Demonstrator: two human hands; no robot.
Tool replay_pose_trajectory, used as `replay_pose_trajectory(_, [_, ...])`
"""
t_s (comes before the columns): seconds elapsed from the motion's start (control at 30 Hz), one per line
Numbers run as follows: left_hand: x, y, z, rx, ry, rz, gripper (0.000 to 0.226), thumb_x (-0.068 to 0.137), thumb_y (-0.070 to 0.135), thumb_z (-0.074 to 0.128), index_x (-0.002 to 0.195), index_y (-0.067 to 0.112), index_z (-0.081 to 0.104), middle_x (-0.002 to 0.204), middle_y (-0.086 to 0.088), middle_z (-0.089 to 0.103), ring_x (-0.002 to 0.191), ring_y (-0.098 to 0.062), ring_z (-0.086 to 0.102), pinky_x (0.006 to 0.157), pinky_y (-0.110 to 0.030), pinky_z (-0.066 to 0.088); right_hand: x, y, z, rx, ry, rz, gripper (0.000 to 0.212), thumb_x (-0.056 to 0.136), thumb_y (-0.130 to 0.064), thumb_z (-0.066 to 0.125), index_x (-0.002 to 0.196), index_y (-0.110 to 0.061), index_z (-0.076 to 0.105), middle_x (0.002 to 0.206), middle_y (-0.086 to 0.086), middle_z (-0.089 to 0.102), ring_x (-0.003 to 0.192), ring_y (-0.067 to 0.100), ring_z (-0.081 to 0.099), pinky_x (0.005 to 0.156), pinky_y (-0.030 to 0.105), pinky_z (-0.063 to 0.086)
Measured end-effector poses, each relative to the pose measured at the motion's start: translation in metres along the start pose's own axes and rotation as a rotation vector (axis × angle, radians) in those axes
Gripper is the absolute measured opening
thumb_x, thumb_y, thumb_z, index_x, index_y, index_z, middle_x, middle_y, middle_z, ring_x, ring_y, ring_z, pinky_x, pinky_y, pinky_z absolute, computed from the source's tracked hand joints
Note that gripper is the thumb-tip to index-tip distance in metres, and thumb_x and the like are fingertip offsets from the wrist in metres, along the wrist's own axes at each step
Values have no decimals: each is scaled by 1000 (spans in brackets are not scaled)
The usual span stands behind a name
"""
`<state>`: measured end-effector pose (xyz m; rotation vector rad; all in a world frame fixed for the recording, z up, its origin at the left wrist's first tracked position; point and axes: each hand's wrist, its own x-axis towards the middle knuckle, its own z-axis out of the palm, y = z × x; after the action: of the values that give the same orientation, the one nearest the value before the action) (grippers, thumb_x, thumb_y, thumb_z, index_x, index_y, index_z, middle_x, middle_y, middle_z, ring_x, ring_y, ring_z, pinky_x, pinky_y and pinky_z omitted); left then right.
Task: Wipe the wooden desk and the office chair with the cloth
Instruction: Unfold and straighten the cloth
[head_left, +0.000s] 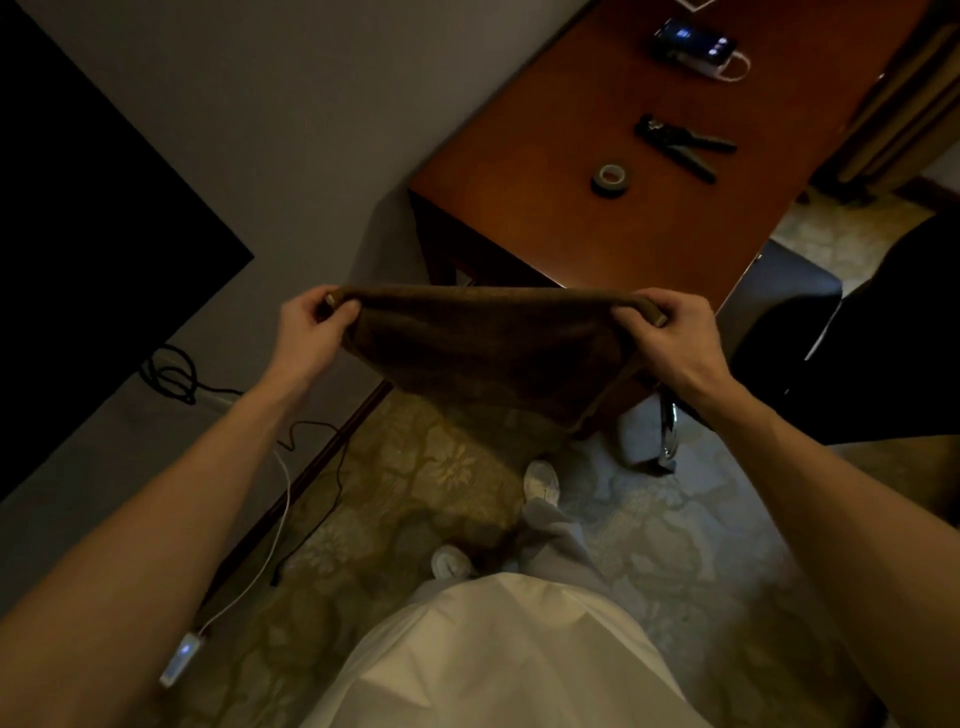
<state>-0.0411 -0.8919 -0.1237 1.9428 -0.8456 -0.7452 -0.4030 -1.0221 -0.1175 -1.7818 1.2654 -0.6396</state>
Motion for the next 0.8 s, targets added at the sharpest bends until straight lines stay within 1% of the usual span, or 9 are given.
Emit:
replay_pose_trajectory(0.1, [14,28,18,-4,-62,48,21,101,5,59,94,23,67,87,5,63,69,11,61,66,-7,48,12,1,-23,7,115,11,10,100,-26,64,94,-27,71,89,0,71,84,15,68,75,35,60])
replay_pose_trajectory(0.2, [41,58,41,19,-114,98,17,99,4,60,97,19,67,85,8,63,75,4,60,66,-8,47,33,4,-44,-20,267,14,17,97,-25,64,85,-15,72,82,7,68,79,24,64,73,47,57])
replay_pose_trajectory(0.27, [65,85,61,33,-143,136,16,99,3,61,95,18,66,83,8,62,74,3,58,66,-9,45,53,5,-62,-24,347,31,22,95,-25,63,73,-23,65,72,1,60,69,15,57,65,39,49])
replay_pose_trajectory(0.33, [88,111,80,38,-154,174,17,98,1,61,93,17,65,79,8,60,65,8,57,65,-10,43,74,6,-79,-46,413,39,22,94,-28,63,73,-26,61,73,-2,57,68,9,51,65,35,45])
replay_pose_trajectory(0.43, [128,154,118,46,-128,206,19,95,2,64,88,19,67,75,10,60,57,12,55,60,-9,42,115,6,-112,-95,511,40,13,95,-29,61,94,-20,71,87,-3,62,78,0,52,67,16,43])
replay_pose_trajectory(0.5, [149,174,138,61,-110,224,16,93,7,67,88,22,69,72,14,59,56,12,53,58,-9,39,141,12,-129,-108,580,47,27,93,-36,58,108,-21,75,95,-8,67,86,2,58,78,25,51])
replay_pose_trajectory(0.63, [185,194,175,189,-20,240,10,88,30,69,95,34,76,75,16,62,71,3,58,65,-17,43,190,34,-156,-136,577,65,42,90,-46,51,123,-29,71,118,-4,69,107,11,64,98,40,55])
replay_pose_trajectory(0.73, [204,185,198,112,-19,151,7,87,30,70,86,36,74,76,17,67,78,-3,63,75,-28,51,205,58,-155,-179,501,40,34,96,-29,55,126,-22,70,124,0,62,112,9,57,104,33,50])
replay_pose_trajectory(0.8, [211,173,213,33,-102,60,16,92,22,68,85,35,73,75,12,69,70,-2,64,71,-29,55,205,81,-149,-249,402,26,29,96,-23,59,122,-17,71,126,6,60,113,15,56,101,32,50])
